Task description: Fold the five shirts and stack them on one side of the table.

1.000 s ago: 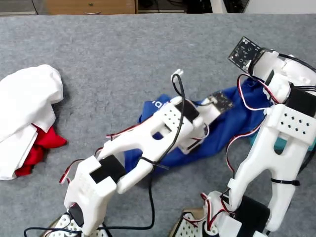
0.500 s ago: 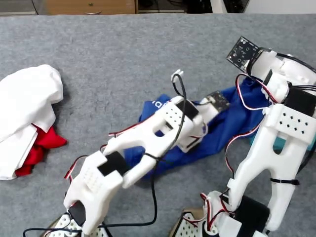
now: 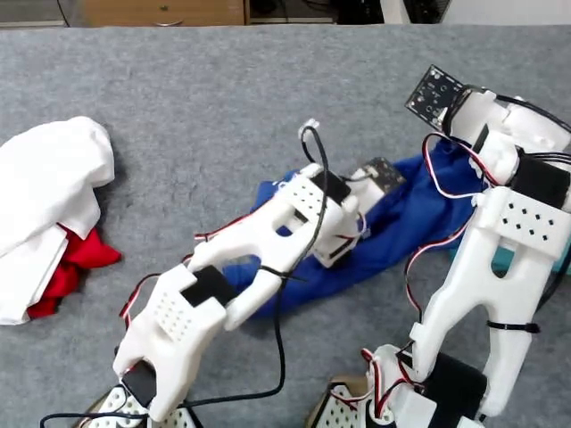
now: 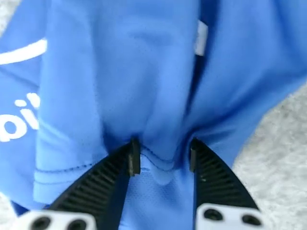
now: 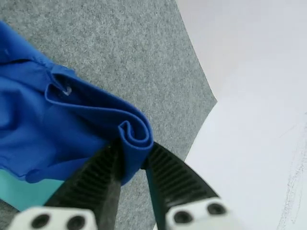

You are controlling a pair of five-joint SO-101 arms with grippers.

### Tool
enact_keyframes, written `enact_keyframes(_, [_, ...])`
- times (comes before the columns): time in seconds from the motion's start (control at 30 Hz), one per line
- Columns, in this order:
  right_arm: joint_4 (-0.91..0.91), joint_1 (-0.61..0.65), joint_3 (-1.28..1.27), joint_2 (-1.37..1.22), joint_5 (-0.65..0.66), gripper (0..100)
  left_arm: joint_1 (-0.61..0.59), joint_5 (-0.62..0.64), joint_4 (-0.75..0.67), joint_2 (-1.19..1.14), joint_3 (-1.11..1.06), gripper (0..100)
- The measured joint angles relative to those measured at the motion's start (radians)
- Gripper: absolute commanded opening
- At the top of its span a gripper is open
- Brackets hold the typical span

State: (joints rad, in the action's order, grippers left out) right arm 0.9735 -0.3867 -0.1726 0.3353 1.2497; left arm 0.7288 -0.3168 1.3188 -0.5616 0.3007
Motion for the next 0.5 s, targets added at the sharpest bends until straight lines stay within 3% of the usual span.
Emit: enact_keyframes(0.5, [0.0,0.0,0.0,0.0,0.0,0.2,-0.048,-0.041,0.055,0.0,0.104,18])
